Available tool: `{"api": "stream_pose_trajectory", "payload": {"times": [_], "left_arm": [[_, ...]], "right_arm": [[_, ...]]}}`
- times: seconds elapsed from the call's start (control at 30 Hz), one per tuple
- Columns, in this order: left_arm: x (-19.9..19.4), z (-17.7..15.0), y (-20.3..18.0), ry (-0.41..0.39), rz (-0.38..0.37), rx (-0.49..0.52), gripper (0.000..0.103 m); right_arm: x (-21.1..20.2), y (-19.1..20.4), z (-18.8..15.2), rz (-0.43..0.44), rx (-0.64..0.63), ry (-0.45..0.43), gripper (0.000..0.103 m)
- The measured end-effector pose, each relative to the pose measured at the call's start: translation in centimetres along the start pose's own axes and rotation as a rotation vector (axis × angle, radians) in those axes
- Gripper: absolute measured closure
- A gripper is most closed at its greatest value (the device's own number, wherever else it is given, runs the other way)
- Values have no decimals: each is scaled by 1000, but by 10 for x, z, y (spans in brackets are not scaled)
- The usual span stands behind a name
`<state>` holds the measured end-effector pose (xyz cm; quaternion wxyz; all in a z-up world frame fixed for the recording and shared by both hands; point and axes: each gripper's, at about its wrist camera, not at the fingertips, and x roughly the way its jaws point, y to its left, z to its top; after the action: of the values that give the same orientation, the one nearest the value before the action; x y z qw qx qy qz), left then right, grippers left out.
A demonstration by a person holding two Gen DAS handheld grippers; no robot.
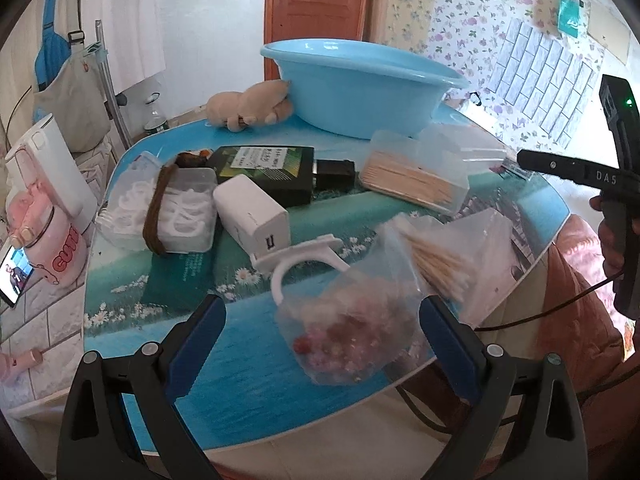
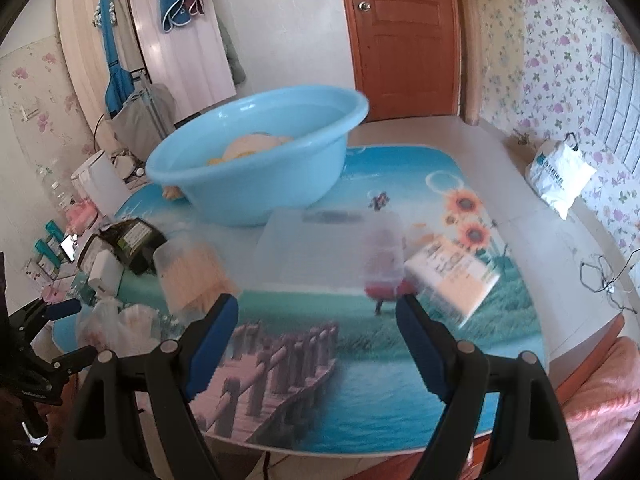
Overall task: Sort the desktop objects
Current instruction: 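Grasp the plastic bag of red items with the left tool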
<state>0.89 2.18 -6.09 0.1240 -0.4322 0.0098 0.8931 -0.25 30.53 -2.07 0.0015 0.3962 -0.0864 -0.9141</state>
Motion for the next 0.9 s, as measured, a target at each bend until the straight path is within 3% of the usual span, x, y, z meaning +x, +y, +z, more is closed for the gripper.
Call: {"api": "stream_pose_trajectory", "payload": {"times": [0.1,0.17,0.2,0.33,0.43,0.63,0.9], "left_arm": [[-2,-3,-2,-13,-20,-10,6],[-1,-5,-3,-10,-26,-10,23],[0,-5,-4,-5,-24,-6,37],[-4,-6,-7,-14,-21,10,56],[-7,-7,-8,-23,-28,19,65],[-13,-5,-7,-38,-77,21,74],[-22,-5,-1,-66,-75,12,74]], "right_arm": [[-1,18,-8,64,-35,16,21],[-1,33,-12,107,-76,27,21],[0,42,-14,125,-106,32,21],[3,70,-22,168,-178,50,21],[6,87,-24,199,-206,67,21],[15,106,-28,200,-258,107,21],[27,116,-29,205,-276,134,22]]}}
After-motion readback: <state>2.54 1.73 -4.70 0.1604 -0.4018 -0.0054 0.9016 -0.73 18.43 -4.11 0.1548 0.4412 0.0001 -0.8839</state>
